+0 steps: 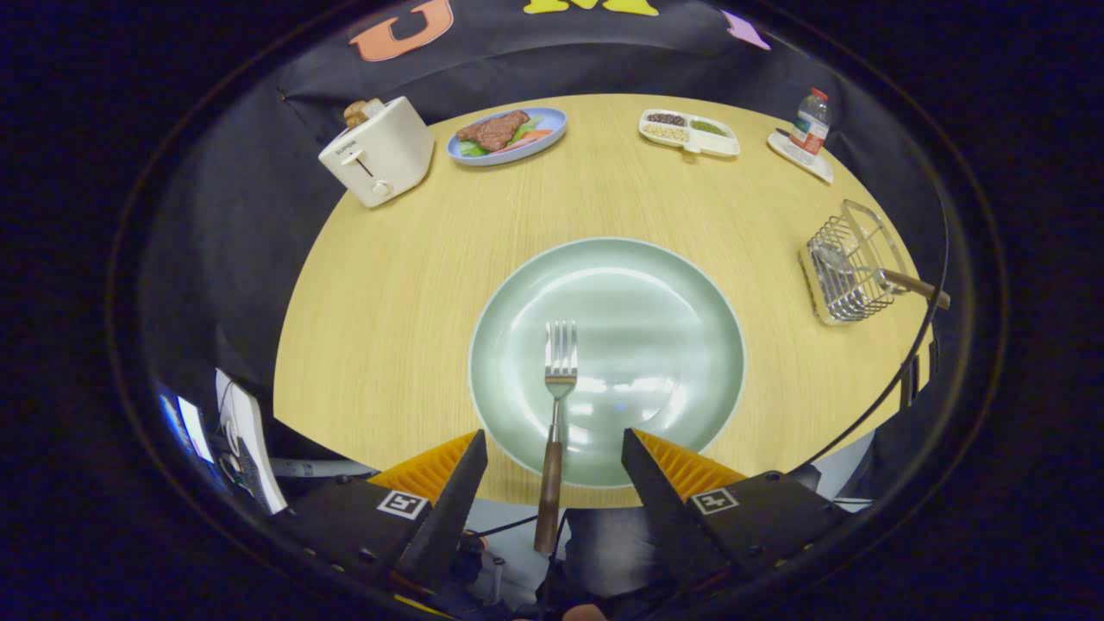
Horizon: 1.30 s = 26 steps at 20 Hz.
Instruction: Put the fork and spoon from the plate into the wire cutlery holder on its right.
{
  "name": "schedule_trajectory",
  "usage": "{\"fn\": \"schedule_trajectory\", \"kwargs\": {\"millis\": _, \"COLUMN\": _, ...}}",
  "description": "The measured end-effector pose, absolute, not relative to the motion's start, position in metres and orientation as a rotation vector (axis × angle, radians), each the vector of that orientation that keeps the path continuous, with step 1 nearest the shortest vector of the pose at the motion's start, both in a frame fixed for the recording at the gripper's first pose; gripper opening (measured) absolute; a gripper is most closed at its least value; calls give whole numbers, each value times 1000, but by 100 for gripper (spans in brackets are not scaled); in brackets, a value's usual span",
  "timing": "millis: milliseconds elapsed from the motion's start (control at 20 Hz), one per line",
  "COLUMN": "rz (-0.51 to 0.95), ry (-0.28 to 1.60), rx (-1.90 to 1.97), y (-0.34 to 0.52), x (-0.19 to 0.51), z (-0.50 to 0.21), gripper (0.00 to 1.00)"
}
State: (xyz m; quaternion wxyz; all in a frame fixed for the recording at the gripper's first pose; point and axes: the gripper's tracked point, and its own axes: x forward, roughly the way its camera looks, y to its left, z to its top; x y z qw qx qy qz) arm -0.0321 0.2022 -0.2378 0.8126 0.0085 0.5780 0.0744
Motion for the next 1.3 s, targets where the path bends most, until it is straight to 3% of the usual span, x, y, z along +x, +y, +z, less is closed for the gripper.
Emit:
{"fn": "schedule_trajectory", "kwargs": {"millis": 50, "rz": 153, "ry": 1241, "rx": 8, "y": 201, "x": -32, "z": -240, "gripper": 91}}
{"fn": "schedule_trajectory", "kwargs": {"millis": 100, "rz": 149, "ry": 1246, "rx": 4, "y": 200, "x": -32, "z": -243, "gripper": 80}}
{"fn": "schedule_trajectory", "kwargs": {"millis": 200, "rz": 147, "ry": 1254, "rx": -1, "y": 200, "x": -31, "z": -247, "gripper": 76}}
{"fn": "schedule_trajectory", "kwargs": {"millis": 400, "rz": 128, "ry": 1278, "rx": -20, "y": 196, "x": -32, "z": -259, "gripper": 59}}
{"fn": "schedule_trajectory", "kwargs": {"millis": 600, "rz": 103, "ry": 1302, "rx": -25, "y": 190, "x": -33, "z": -267, "gripper": 35}}
{"fn": "schedule_trajectory", "kwargs": {"millis": 650, "rz": 93, "ry": 1308, "rx": -20, "y": 191, "x": -36, "z": -259, "gripper": 37}}
{"fn": "schedule_trajectory", "kwargs": {"millis": 700, "rz": 85, "ry": 1310, "rx": -29, "y": 189, "x": -32, "z": -267, "gripper": 9}}
{"fn": "schedule_trajectory", "kwargs": {"millis": 800, "rz": 86, "ry": 1296, "rx": -40, "y": 185, "x": -27, "z": -265, "gripper": 9}}
{"fn": "schedule_trajectory", "kwargs": {"millis": 850, "rz": 82, "ry": 1290, "rx": -46, "y": 182, "x": -27, "z": -264, "gripper": 1}}
{"fn": "schedule_trajectory", "kwargs": {"millis": 1300, "rz": 136, "ry": 1282, "rx": -17, "y": 166, "x": -30, "z": -227, "gripper": 1}}
